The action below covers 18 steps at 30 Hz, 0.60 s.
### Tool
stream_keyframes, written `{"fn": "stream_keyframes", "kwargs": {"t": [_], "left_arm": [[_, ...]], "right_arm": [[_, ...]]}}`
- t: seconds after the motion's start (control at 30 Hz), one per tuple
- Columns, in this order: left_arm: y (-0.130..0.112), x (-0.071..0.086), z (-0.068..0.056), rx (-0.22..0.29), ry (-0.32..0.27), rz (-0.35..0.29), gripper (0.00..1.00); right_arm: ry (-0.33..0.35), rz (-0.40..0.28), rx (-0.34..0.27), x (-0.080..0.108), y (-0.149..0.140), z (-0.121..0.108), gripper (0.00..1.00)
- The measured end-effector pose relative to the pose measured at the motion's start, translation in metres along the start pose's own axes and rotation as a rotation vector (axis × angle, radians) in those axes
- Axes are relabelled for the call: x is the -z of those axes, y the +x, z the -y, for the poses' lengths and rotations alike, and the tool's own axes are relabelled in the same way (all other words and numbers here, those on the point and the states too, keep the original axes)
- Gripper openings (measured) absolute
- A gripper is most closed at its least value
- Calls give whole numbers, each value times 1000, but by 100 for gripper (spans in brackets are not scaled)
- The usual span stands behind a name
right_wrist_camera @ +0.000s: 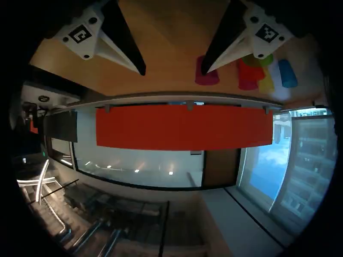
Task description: Pour water
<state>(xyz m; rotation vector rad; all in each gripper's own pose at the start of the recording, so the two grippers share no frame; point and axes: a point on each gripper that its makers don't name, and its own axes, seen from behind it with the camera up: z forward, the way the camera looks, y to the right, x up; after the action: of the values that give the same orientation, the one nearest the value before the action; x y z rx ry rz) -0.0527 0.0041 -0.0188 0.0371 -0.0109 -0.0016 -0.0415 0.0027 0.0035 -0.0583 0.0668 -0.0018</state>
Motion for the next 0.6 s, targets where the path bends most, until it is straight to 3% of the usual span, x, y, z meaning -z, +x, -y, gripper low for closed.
{"fn": "stream_keyframes", "kwargs": {"t": [0.6], "left_arm": [[0, 1, 0, 0, 0, 0, 89]], "right_arm": [[10, 3, -2, -1, 1, 1, 100]]}}
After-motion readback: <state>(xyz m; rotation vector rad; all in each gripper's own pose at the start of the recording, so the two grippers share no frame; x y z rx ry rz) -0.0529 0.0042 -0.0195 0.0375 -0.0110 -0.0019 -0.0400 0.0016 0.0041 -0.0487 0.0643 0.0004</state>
